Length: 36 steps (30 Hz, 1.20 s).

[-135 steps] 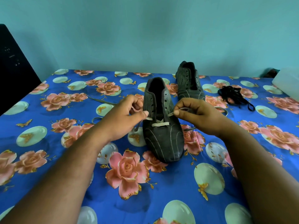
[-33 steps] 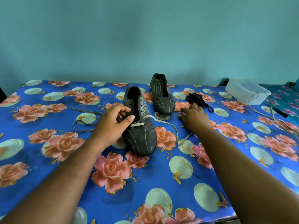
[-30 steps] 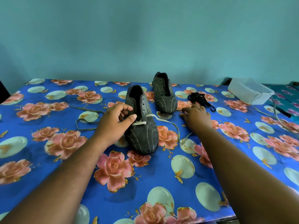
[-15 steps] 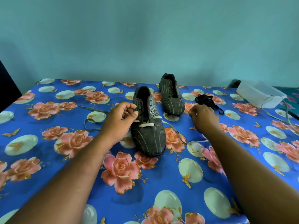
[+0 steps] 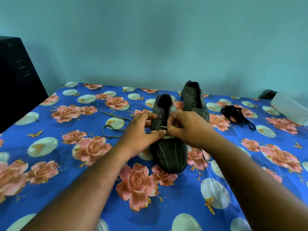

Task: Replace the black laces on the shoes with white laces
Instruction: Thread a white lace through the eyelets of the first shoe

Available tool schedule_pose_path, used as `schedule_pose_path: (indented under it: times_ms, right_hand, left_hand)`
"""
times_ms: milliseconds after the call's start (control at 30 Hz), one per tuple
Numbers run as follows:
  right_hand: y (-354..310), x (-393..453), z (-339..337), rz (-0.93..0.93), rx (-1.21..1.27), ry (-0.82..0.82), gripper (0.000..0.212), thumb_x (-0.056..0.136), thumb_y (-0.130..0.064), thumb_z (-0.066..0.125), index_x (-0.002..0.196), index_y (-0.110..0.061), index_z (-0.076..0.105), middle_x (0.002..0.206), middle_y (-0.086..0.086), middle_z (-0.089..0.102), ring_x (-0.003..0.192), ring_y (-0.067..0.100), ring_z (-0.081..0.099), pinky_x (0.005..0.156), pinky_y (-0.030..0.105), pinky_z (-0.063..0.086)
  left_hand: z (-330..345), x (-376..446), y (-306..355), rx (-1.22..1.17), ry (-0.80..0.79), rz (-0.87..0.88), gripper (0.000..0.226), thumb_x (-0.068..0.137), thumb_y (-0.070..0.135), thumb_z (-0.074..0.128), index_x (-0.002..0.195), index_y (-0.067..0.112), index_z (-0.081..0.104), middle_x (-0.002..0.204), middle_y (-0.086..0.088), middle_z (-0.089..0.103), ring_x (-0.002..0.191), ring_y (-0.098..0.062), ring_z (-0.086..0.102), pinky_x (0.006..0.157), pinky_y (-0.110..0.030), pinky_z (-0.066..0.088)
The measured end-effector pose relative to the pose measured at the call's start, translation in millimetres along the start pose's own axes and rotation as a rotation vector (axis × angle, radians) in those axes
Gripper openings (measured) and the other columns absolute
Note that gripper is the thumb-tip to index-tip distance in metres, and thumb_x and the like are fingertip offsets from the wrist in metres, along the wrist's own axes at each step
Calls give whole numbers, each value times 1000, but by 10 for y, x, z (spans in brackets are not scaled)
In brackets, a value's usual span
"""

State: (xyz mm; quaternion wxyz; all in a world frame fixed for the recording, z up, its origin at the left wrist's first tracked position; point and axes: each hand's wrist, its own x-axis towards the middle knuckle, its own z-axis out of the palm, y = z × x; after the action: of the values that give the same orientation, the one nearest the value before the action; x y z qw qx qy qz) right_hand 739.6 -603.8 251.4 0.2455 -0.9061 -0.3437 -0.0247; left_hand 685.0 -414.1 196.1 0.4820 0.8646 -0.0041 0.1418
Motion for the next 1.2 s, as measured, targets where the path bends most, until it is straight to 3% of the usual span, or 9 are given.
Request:
schedule_pose_path:
  times_ms: [167,433,667,900,1067,1200]
  right_hand:
    - [32,73,6,23,35,6,8,85,-24,66,79,-18,64,63,-6,59,57,6,50,62,34,46]
    - [181,64,133,27,238,0,12,89,-16,66,78,-19,64,55,-9,54,50,3,45,52,16,37]
    - [210,15,255,32,340,71,11,90,-14,66,80,-19,66,56,-8,55,50,4,45,52,20,39]
    - [218,17,355,-16,174,227,10,88,-22,66,80,-24,60,57,-8,55,57,9,49,68,32,36]
    - [265,-4,312,-50,173,135,15,89,-25,65,78,-30,58,59,-7,56,57,10,50,73,31,33]
    - [285,-6,317,-83,201,157,9,89,-25,67,81,-28,63,58,-7,56,57,10,51,73,33,35]
  left_hand:
    - [36,0,58,16,72,-17,57,77,44,78,127,28,56,124,5,57,107,-8,61,91,-35,56]
    - [20,-35,126,-53,71,-35,53,69,42,67,120,28,62,114,10,65,100,1,64,75,-10,50]
    - [-6,-51,100,-73,44,-32,47,73,40,69,119,30,63,117,9,68,107,-3,64,88,-35,58]
    - [-4,-49,116,-51,35,-20,44,73,42,67,116,33,63,113,10,68,107,-2,64,86,-36,58]
    - [4,-60,122,-23,23,-1,46,71,45,66,116,34,62,115,12,66,107,-2,64,86,-38,59]
    - [-9,-55,96,16,12,9,49,71,55,66,117,38,62,118,12,65,109,-1,63,88,-35,58]
